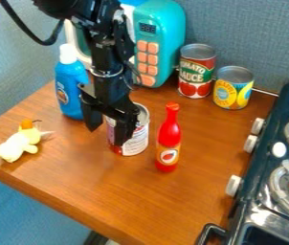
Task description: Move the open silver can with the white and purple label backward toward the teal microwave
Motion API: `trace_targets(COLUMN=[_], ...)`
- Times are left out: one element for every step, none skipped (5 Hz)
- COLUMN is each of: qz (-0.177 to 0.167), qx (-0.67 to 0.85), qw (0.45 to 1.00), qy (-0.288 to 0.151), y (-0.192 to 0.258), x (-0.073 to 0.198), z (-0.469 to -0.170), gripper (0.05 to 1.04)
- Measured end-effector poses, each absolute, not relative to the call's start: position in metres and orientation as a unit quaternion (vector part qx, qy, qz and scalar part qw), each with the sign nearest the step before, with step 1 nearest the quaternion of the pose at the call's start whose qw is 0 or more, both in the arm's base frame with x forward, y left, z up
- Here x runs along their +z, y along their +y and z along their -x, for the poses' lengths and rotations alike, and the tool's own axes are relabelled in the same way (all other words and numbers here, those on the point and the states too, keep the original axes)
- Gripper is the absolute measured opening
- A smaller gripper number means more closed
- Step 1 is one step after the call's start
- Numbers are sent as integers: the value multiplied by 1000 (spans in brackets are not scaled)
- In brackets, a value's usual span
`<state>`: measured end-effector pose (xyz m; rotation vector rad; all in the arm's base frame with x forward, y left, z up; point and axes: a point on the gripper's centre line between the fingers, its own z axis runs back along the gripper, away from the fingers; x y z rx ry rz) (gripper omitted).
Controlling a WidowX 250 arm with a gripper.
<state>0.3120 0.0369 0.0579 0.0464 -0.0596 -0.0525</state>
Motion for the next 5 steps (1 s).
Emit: trace_targets(qz=[-15, -15, -11, -11, -2], qx=[-8, 1, 5, 6, 9], qw=[999, 999, 998, 997, 996], qy=[-38, -49, -65, -73, -91], y=[39, 40, 40, 41, 39], x=[59, 57, 56, 56, 63], z=[-317, -326, -341, -353, -366], gripper=[1001, 1000, 1001, 1000, 1001])
